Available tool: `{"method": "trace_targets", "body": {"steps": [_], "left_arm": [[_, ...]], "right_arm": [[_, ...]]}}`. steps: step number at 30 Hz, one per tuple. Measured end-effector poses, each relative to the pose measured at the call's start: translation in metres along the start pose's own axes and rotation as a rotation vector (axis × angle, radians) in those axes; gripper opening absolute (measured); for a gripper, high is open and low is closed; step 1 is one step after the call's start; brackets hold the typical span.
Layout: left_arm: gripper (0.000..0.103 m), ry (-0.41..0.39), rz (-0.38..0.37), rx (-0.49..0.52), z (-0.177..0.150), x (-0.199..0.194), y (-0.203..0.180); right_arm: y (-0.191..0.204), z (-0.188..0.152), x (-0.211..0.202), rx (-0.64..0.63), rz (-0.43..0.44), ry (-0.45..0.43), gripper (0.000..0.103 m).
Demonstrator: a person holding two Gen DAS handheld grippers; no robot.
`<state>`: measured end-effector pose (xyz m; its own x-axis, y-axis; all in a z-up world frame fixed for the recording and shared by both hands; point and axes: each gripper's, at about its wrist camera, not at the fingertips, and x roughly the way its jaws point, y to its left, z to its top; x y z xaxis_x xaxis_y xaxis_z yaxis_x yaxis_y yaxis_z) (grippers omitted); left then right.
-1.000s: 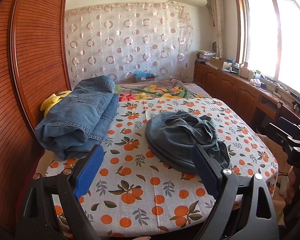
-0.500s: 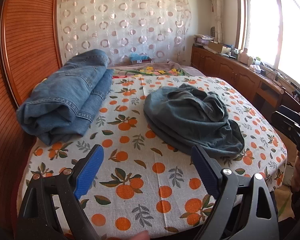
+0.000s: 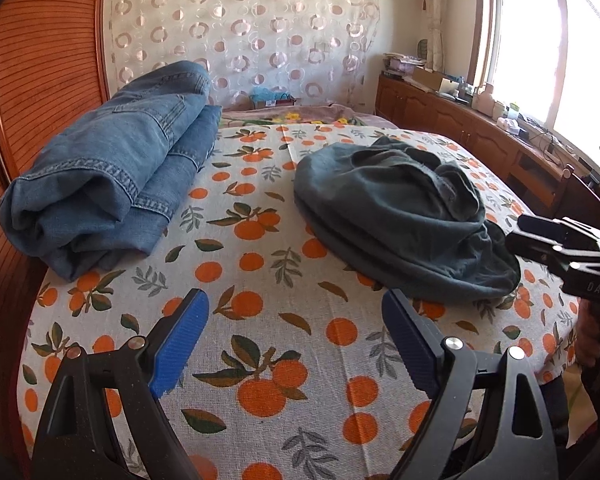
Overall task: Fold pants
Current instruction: 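Move both tools toward the crumpled grey-blue pants on the bed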
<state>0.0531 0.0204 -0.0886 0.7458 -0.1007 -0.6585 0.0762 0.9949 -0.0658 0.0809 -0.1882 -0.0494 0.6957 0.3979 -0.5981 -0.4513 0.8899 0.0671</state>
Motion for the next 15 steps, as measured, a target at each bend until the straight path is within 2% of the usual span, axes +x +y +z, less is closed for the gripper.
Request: {"method": "trace_targets", "body": {"steps": [6,12,15], "left_arm": [[0.083,0.021,-0.008,0.0,-0.008,0.007,0.004],[0.083,0.03,-0.012,-0.008,-0.011,0.01,0.004],[0.083,0.035,-0.006,-0.013,-0.011,0.01,0.006]], "right_arm": [[0.012,-0.003,0.005,-0.031,0.064,0.05,0.062],[0.021,-0.002,0.004,-0.085,0.108,0.062,0.056],[0.023,-0.007,0.016,-0.117,0.126,0.095,0.055]]}}
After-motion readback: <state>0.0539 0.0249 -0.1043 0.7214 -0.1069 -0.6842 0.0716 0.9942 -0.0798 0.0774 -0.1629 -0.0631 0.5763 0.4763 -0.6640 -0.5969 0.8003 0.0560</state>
